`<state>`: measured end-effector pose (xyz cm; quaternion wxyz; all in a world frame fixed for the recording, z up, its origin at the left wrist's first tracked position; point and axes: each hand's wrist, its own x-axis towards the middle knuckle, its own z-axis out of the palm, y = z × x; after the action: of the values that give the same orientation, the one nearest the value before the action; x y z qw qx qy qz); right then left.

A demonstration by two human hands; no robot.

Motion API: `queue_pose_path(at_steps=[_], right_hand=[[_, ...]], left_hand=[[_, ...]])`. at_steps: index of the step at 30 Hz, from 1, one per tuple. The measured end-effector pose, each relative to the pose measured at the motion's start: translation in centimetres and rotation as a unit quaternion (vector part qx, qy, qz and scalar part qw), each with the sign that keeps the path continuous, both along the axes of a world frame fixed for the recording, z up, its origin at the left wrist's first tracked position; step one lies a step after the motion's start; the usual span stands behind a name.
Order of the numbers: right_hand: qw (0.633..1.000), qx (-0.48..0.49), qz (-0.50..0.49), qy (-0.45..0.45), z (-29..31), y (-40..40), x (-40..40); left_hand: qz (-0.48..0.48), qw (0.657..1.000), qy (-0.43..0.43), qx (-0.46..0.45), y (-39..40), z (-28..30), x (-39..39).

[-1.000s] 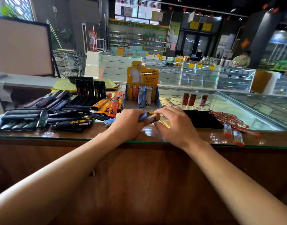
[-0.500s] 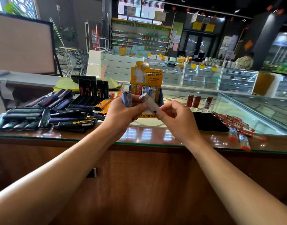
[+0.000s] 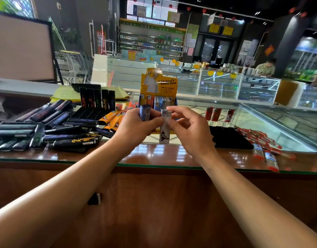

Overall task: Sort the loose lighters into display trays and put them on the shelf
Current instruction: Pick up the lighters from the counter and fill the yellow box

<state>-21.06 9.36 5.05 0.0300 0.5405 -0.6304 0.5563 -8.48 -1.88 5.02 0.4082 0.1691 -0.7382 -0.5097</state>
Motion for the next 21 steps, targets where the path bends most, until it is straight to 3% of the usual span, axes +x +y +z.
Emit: queue_pose_path(at_steps=[6, 12, 21], right_hand=[[0.997, -0.047, -0.020, -0.052, 0.3, -0.9, -1.1], [0.996, -0.060, -0.049, -0.044, 1.0, -2.1, -2.9], [0.992, -0.022, -0.112, 0.046, 1.9, -5.5, -5.4]], left_hand=[[-0.012, 0.999, 0.017, 0.048, -1.3, 0.7, -0.4], [0.005, 0.985, 0.014, 0.170, -3.7, 1.6, -0.3], [0.034, 0.996, 0.001, 0.087, -5.6, 2.6, -1.5]])
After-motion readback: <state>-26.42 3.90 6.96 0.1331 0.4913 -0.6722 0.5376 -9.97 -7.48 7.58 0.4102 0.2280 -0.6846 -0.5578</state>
